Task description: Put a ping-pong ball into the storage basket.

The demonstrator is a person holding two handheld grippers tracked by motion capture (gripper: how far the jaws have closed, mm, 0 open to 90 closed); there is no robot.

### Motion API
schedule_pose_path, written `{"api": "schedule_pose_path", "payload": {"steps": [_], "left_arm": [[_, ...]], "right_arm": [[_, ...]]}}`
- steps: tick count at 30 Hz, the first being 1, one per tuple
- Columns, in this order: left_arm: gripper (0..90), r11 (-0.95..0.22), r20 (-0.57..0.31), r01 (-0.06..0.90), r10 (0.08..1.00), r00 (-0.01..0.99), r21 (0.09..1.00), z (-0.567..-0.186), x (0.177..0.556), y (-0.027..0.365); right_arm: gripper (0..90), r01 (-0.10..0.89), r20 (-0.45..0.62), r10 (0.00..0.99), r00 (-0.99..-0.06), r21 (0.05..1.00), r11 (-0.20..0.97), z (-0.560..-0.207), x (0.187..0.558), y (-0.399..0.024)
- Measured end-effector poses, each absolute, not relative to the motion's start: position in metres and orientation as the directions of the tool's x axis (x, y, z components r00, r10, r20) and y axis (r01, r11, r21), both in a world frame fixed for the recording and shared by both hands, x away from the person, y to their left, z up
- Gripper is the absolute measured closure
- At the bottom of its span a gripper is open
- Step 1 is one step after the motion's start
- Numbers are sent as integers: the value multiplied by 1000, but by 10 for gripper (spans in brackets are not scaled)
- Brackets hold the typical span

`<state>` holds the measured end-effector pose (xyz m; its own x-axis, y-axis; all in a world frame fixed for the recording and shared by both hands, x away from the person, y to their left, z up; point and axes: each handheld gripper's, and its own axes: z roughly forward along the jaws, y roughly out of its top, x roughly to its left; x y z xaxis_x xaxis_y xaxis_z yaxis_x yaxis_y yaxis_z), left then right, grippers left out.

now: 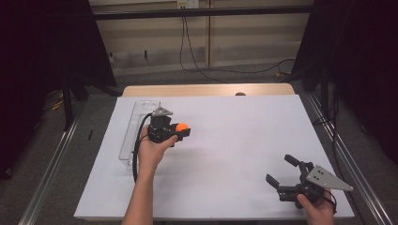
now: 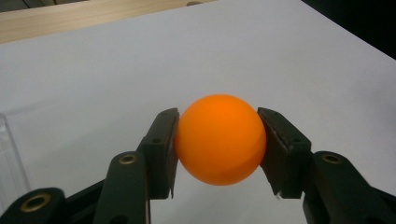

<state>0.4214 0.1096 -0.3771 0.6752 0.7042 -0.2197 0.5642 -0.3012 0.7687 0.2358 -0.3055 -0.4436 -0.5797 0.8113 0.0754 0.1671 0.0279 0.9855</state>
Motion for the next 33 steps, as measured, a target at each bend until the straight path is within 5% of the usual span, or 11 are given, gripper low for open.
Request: {"api": "schedule_pose_path", "payload": {"steps": [33], "left_arm": [[510, -261, -223, 572, 736, 639, 778, -373, 423, 131]], "right_arm": [[18, 172, 79, 812, -579, 985, 27, -444, 236, -306]]}}
